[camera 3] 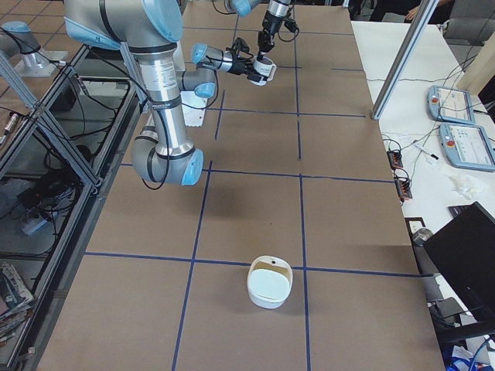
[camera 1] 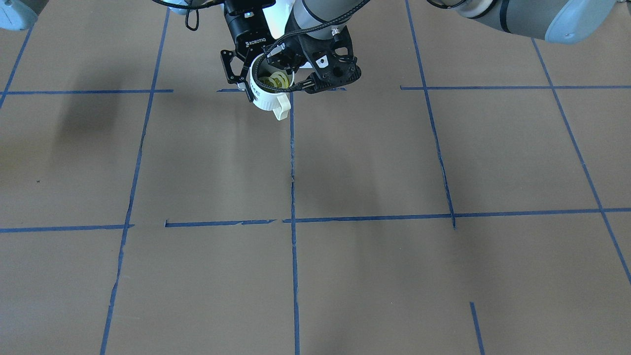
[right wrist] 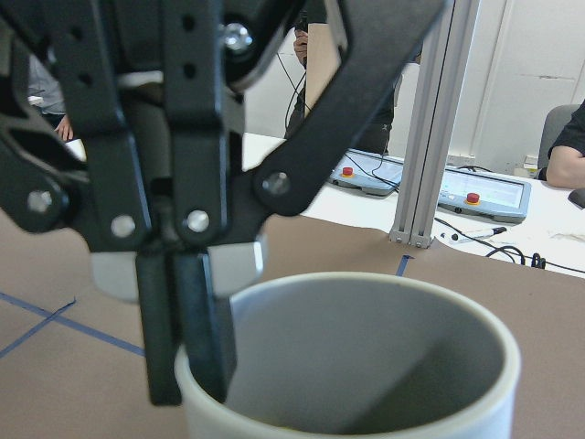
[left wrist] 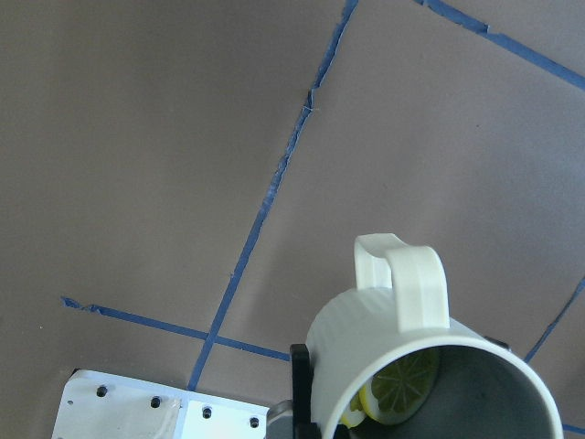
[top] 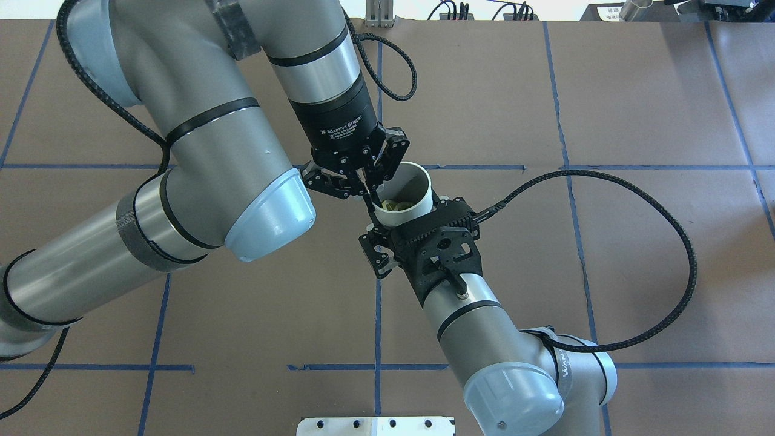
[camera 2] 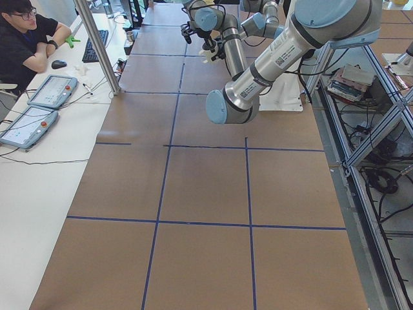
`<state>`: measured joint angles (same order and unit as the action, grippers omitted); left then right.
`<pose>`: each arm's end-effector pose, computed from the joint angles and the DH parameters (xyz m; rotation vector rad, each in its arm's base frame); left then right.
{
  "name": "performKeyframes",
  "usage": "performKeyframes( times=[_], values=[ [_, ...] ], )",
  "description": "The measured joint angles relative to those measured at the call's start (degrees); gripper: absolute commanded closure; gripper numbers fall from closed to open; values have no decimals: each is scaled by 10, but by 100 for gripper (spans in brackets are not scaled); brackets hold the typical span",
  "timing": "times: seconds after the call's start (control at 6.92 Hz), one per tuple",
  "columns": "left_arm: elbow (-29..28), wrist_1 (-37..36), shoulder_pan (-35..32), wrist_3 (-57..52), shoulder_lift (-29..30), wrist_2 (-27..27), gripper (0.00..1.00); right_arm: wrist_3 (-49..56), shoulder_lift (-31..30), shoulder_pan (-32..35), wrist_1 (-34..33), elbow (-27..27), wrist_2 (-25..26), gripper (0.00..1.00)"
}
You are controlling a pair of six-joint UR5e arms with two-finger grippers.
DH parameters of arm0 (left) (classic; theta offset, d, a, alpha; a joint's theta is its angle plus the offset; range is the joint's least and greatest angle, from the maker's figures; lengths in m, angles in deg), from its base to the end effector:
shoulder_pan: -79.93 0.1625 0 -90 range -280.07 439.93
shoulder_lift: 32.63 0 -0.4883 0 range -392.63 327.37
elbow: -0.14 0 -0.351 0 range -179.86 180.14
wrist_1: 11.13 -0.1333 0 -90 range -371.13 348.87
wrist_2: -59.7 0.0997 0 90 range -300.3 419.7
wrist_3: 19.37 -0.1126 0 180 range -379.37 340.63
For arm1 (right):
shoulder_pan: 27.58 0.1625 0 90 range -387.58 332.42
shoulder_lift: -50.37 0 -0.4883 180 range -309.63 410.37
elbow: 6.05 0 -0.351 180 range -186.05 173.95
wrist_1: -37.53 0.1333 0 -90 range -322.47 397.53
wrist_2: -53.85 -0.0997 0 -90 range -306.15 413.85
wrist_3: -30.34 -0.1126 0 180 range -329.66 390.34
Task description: Left arm hands cup to right arm to dump lemon
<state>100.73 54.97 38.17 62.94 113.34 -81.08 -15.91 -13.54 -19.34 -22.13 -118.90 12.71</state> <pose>0.4660 -0.4778 0.0985 -0.4746 0.9805 -0.2052 -0.4998 -0.2928 0.2522 1.1827 -0.8364 0.0820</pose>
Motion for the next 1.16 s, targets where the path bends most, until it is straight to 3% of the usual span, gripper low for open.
performKeyframes(
  times=[0.14, 0.29, 0.87, 1.16],
  values=[
    [2, 0, 0, 0, -1, 0, 67, -1, 0, 0, 0, 0, -2, 92],
    [4, 0, 0, 0, -1, -1, 1, -2, -1, 0, 2, -1, -4, 96],
    [36, 1, -11, -7, -28, -4, 0, -8, -1, -4, 3, -2, -7, 100],
    [42, 1, -64, -46, -51, -20, 0, -9, -2, -2, 6, -2, -7, 100]
  ],
)
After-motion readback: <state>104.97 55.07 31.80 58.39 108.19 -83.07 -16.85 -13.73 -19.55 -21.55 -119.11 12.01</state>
